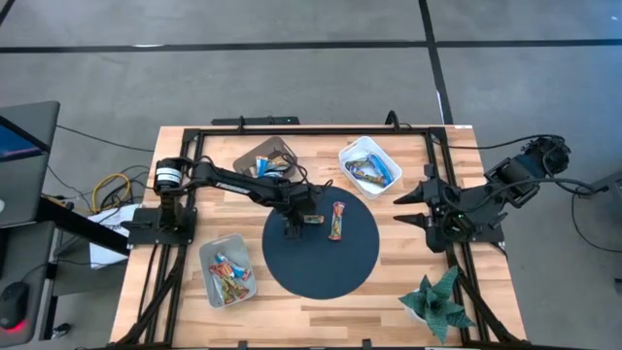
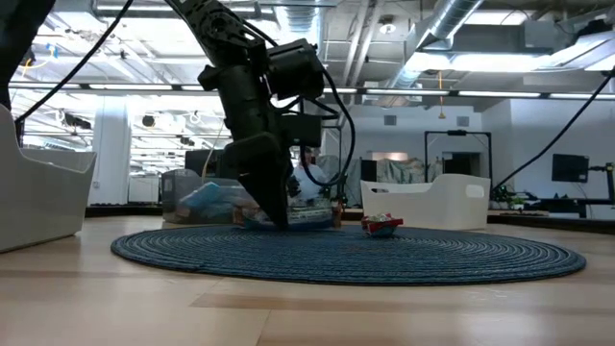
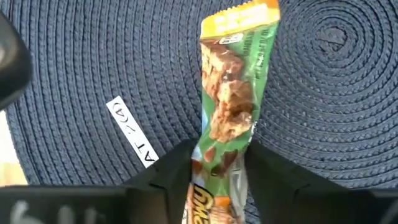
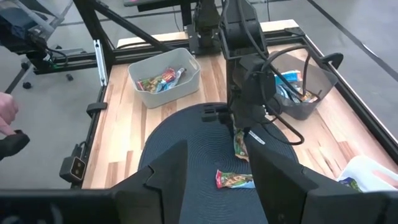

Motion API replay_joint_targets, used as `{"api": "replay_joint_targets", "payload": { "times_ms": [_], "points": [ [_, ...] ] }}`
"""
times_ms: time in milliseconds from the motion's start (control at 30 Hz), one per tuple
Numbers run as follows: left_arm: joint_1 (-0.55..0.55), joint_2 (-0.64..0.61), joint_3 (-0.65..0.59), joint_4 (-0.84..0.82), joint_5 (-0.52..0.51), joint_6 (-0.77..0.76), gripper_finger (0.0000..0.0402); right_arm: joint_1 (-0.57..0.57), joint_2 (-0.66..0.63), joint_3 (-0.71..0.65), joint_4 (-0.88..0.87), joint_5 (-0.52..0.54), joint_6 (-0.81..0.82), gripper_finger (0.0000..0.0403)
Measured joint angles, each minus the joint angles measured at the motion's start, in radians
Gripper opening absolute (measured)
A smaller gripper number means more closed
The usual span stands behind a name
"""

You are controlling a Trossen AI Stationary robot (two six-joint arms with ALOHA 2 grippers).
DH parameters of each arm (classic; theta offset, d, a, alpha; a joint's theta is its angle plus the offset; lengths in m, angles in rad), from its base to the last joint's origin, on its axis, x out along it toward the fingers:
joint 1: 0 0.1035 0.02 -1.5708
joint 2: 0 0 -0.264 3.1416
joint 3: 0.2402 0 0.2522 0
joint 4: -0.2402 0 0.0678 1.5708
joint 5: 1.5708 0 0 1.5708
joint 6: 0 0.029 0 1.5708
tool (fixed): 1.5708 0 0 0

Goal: Pick and place Granola Bars by type
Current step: Put the yellow granola bar into the black bin

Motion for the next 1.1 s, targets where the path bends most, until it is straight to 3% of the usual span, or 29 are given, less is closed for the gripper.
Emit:
{"api": "replay_joint_targets", "payload": {
  "times_ms": [200, 333, 533, 733, 900, 1100],
  "points": [
    [0.0, 0.0, 0.0, 0.0, 0.0, -0.015, 0.0071, 0.0, 0.0, 0.0, -0.006, 0.002, 0.0, 0.0163],
    [0.0, -0.006, 0.0, -0.001, 0.001, -0.052, 0.005, 0.0, 0.0, 0.0, -0.006, 0.003, 0.0, 0.0163],
    [0.0, -0.04, 0.032, -0.015, -0.016, -0.105, 0.0054, 0.0, 0.0, 0.0, -0.018, 0.026, 0.0, 0.0163],
    [0.017, -0.109, 0.07, -0.097, -0.169, -0.109, 0.0055, 0.0, 0.0, 0.0, -0.026, 0.044, 0.0, 0.0163],
    [0.086, -0.207, 0.074, -0.221, -0.304, -0.115, 0.0056, 0.0, 0.0, 0.0, -0.027, 0.045, 0.0, 0.0163],
    [0.218, -0.298, 0.074, -0.371, -0.343, -0.124, 0.0056, 0.0, 0.0, 0.0, -0.029, 0.045, 0.0, 0.0163]
  ]
}}
